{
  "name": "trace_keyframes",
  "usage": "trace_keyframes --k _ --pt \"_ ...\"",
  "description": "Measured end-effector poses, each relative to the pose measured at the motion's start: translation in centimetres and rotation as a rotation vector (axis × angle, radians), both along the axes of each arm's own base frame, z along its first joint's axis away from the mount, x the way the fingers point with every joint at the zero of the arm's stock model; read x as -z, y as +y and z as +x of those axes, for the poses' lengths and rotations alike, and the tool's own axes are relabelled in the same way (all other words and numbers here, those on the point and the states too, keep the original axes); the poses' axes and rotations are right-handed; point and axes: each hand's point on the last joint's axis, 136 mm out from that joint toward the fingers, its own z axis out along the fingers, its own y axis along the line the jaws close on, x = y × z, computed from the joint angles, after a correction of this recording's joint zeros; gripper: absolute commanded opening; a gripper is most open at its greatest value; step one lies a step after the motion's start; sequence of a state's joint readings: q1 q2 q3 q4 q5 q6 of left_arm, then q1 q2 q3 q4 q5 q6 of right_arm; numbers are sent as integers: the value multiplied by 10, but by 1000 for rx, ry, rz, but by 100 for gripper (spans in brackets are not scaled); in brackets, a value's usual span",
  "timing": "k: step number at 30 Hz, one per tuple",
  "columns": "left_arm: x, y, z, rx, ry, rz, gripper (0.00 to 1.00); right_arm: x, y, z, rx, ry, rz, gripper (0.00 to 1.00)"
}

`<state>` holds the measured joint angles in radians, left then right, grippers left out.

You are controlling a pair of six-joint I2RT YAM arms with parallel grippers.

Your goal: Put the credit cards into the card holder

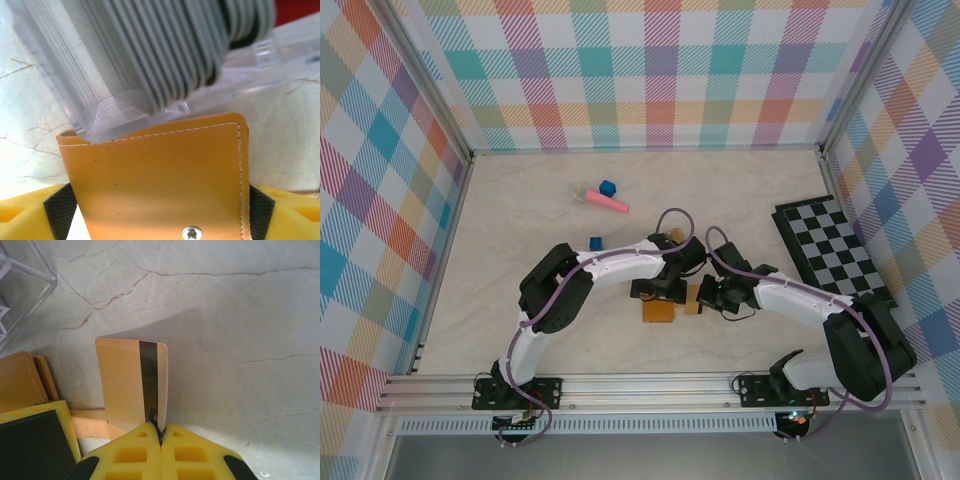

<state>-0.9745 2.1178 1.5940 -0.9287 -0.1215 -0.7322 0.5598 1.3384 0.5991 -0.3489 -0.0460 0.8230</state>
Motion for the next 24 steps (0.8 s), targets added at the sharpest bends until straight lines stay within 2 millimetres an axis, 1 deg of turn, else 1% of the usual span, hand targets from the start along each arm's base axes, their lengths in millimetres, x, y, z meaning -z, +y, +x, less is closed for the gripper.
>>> trace_keyframes --k 4,9,12,13,15,19,24 --pt "-7 -1 0 0 -9 -13 85 0 0 0 1 1 -1 5" --pt "-26 0 2 -2 -36 -44 82 1 0 1 2 4 -3 5" --pt "-34 3 2 -4 -50 -52 80 1 0 1 2 4 -3 5" --pt "-36 5 1 -5 -51 -54 78 1 0 1 2 5 -4 5" --pt "-35 8 0 -8 -48 -51 79 1 0 2 2 6 -4 5" --pt "-30 13 -2 -14 -30 -41 84 2 1 3 2 7 -6 5" --pt "-28 6 -3 -10 -12 -73 89 2 1 3 3 7 -6 5"
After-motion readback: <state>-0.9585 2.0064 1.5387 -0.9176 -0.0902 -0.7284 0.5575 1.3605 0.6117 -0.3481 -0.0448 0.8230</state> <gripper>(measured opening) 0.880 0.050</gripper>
